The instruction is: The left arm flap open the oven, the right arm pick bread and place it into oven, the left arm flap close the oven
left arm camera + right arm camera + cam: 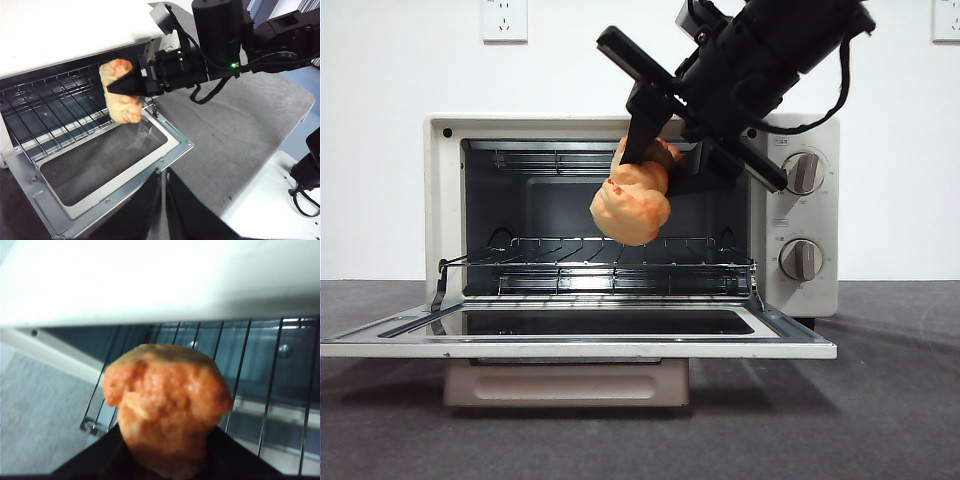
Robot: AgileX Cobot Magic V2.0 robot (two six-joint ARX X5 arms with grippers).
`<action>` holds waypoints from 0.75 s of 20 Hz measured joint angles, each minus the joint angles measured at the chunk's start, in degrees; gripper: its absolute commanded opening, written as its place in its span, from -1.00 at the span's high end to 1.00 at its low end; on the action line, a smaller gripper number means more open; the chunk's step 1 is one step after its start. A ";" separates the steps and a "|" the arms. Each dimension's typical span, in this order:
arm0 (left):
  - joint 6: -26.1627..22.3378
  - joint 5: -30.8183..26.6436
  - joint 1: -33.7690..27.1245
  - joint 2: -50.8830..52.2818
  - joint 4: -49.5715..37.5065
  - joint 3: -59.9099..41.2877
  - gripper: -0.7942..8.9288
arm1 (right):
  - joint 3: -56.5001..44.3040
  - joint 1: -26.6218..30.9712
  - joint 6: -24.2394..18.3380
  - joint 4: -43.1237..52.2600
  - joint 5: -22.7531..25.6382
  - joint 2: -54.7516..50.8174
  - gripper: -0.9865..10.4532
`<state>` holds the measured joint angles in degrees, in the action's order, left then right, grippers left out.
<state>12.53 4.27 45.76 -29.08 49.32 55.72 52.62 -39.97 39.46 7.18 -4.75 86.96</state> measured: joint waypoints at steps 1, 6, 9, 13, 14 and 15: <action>0.07 0.00 0.00 0.00 0.13 0.00 0.80 | 0.00 0.00 0.07 0.57 0.63 0.31 0.59; 0.31 0.00 0.00 0.00 0.79 0.00 0.80 | 0.00 0.00 1.01 1.27 4.83 1.31 0.59; 0.33 0.00 0.00 0.00 1.20 0.00 0.80 | 0.00 0.07 1.31 1.27 5.64 1.68 0.56; 0.33 0.00 0.00 0.00 1.20 0.00 0.80 | 0.00 0.07 1.31 1.70 7.06 1.70 0.42; 0.33 0.00 0.00 0.00 1.22 0.00 0.80 | 0.00 0.07 1.31 1.79 7.50 1.70 0.41; 0.33 0.00 0.00 0.00 1.20 0.00 0.80 | 0.00 0.07 1.31 1.92 7.74 1.70 0.40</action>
<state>12.86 4.27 45.76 -29.08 50.52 55.72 52.62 -39.90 40.77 9.10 2.98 88.66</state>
